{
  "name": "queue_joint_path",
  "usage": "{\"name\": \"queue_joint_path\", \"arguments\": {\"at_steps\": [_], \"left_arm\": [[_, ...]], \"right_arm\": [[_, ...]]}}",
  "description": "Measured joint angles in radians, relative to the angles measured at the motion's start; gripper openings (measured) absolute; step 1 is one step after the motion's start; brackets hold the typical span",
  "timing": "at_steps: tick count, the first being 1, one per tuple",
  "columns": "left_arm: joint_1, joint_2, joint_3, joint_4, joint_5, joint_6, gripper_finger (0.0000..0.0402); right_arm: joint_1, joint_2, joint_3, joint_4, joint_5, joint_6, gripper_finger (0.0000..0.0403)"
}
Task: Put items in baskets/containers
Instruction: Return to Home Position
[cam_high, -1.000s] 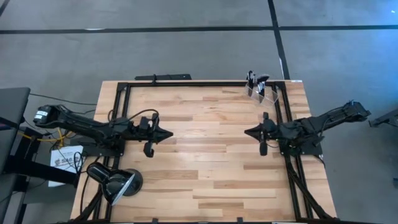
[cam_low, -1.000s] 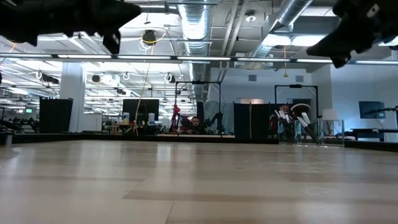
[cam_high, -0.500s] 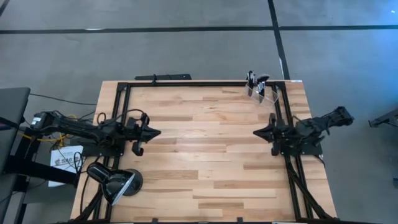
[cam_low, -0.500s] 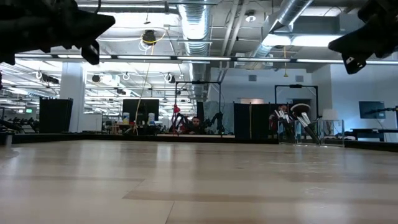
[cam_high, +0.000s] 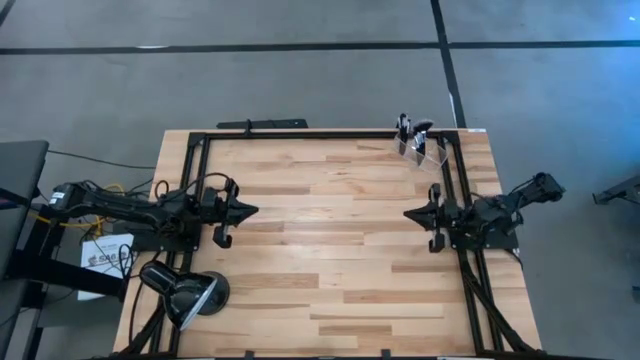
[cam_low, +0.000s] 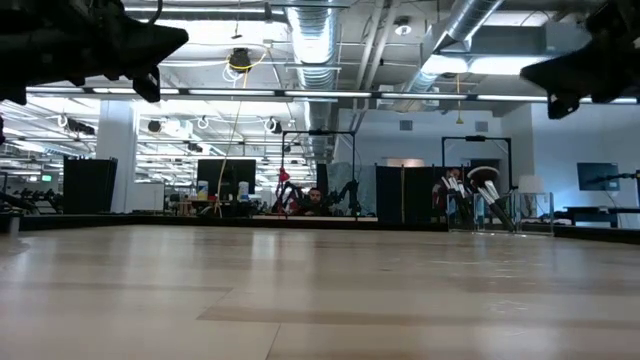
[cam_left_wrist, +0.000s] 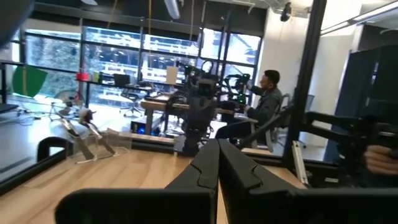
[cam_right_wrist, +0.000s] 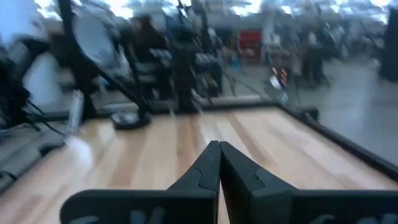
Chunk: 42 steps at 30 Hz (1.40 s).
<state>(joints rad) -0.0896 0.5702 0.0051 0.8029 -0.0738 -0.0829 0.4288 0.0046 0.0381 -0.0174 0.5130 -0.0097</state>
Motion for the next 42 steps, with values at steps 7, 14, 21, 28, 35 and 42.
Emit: {"name": "queue_joint_path", "arguments": {"at_steps": [7, 14, 21, 28, 35, 42], "left_arm": [[0.043, 0.001, 0.0, 0.0, 0.021, 0.0, 0.0004], [0.076, 0.001, 0.0, 0.006, 0.081, -0.008, 0.0004], [0.076, -0.002, 0.001, -0.006, 0.092, -0.011, 0.0004], [0.076, -0.065, 0.001, -0.105, 0.09, -0.03, 0.0004], [0.074, -0.169, 0.001, -0.208, 0.089, -0.05, 0.0004], [0.074, -0.298, 0.001, -0.326, 0.077, -0.056, 0.0004]], "right_arm": [[-0.107, 0.0, -0.03, 0.116, -0.164, -0.078, 0.0], [-0.317, -0.001, -0.031, 0.075, -0.386, -0.033, 0.0], [-0.367, -0.002, -0.031, 0.047, -0.43, 0.001, 0.0], [-0.344, -0.002, -0.031, 0.044, -0.432, 0.001, 0.0], [-0.346, -0.002, -0.032, 0.044, -0.433, 0.001, 0.0], [-0.346, -0.002, -0.031, 0.042, -0.434, 0.001, 0.0]]}}
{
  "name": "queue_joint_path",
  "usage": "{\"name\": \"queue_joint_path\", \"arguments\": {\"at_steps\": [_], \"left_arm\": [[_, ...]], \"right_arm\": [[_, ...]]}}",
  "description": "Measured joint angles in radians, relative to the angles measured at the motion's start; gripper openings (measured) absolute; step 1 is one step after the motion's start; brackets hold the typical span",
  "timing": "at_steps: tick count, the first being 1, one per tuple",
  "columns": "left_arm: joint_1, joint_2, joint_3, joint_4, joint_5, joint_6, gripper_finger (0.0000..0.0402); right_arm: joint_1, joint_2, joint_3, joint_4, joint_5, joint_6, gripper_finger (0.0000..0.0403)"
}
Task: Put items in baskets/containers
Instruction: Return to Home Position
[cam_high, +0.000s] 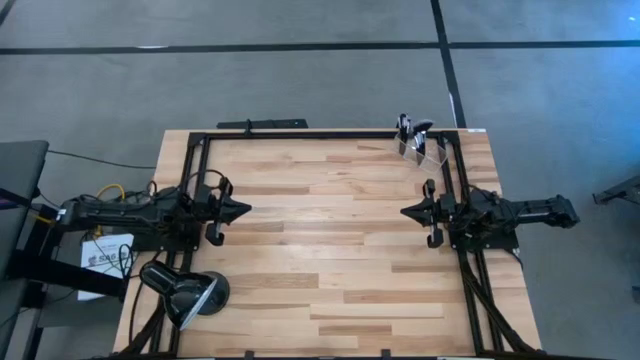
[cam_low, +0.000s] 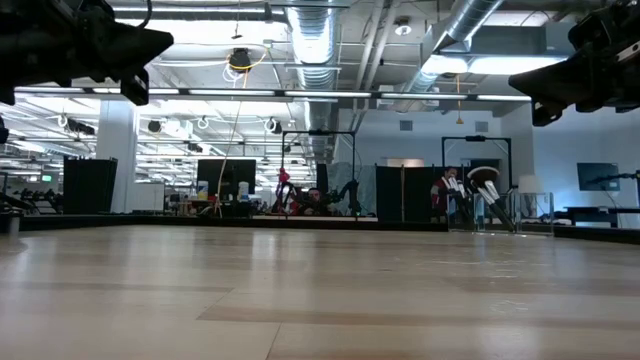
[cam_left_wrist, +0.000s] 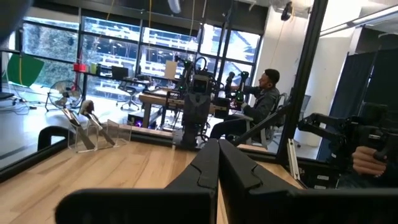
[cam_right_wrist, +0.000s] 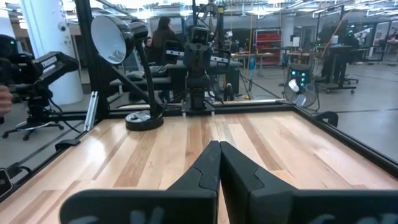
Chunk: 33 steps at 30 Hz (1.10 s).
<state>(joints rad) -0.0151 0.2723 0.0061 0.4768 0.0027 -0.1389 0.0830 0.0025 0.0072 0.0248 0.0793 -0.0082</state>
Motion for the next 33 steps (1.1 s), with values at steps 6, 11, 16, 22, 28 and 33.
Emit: {"name": "queue_joint_path", "arguments": {"at_steps": [6, 11, 16, 22, 28, 33], "left_arm": [[0.0, -0.179, 0.0, -0.161, 0.001, -0.008, 0.0004], [-0.001, -0.272, 0.002, -0.265, 0.002, -0.019, 0.0004], [-0.02, -0.265, 0.0, -0.276, 0.002, -0.021, 0.0004], [-0.044, -0.263, 0.0, -0.287, -0.02, -0.003, 0.0004], [-0.047, -0.226, 0.0, -0.298, -0.018, -0.007, 0.0004], [-0.047, -0.203, 0.0, -0.294, -0.019, 0.006, 0.0004]], "right_arm": [[0.0, 0.0, 0.021, -0.048, -0.001, -0.007, 0.0], [0.0, 0.001, 0.017, -0.039, 0.017, -0.018, 0.0], [0.0, 0.001, 0.017, -0.039, 0.021, -0.019, 0.0], [0.0, 0.003, 0.017, -0.039, 0.025, -0.018, 0.0], [0.0, 0.003, 0.017, -0.039, 0.025, -0.014, 0.0], [0.0, 0.003, 0.017, -0.039, 0.025, -0.018, 0.0]]}}
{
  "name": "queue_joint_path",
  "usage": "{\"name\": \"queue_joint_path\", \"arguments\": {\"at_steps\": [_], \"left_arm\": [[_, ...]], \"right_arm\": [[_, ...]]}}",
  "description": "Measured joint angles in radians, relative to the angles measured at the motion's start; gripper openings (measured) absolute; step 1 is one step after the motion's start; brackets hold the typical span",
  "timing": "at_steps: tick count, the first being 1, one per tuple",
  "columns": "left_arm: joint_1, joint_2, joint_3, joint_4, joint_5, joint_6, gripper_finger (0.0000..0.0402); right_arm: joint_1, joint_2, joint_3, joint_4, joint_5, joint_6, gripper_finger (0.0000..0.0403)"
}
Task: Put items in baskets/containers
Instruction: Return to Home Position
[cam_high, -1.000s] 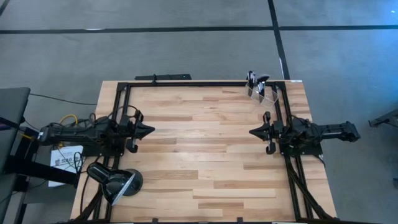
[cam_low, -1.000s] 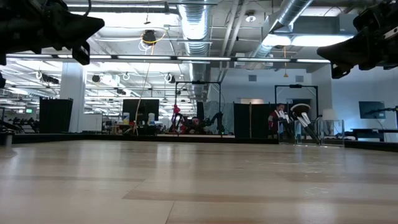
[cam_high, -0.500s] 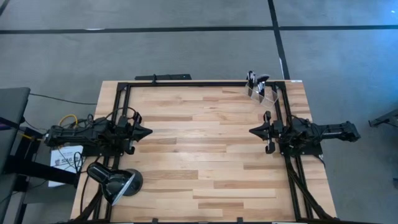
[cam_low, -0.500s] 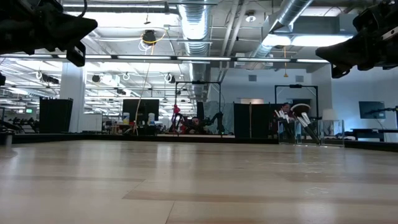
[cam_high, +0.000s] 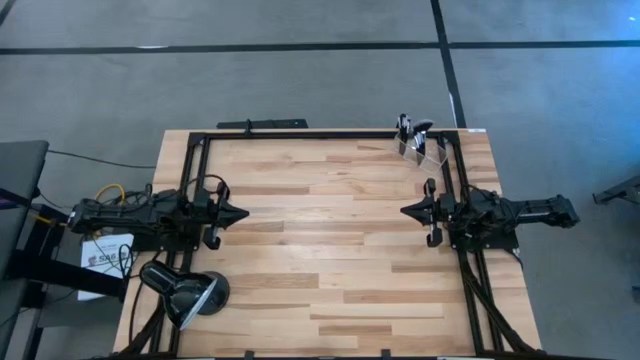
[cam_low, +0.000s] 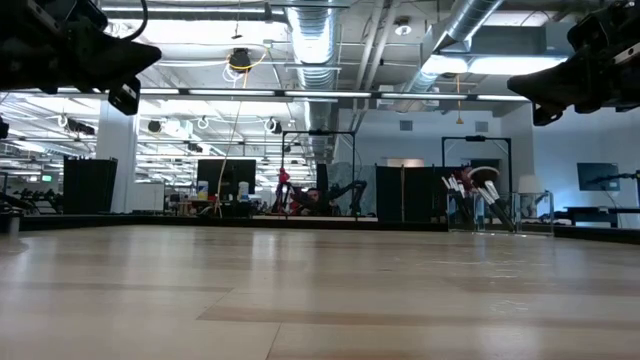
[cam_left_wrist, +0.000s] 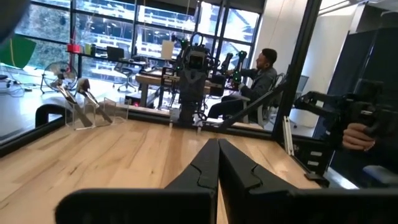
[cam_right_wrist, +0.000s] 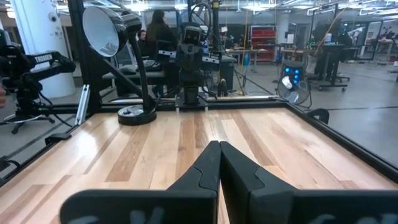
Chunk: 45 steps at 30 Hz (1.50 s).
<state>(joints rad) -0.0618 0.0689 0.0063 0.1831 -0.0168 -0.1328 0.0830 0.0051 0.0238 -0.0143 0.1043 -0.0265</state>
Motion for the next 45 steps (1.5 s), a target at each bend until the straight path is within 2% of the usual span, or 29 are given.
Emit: {"name": "queue_joint_path", "arguments": {"at_steps": [45], "left_arm": [[0.0, 0.001, 0.0, 0.02, -0.001, -0.006, 0.0004]], "right_arm": [[0.0, 0.0, 0.0, -0.001, 0.0, 0.0, 0.0]]}}
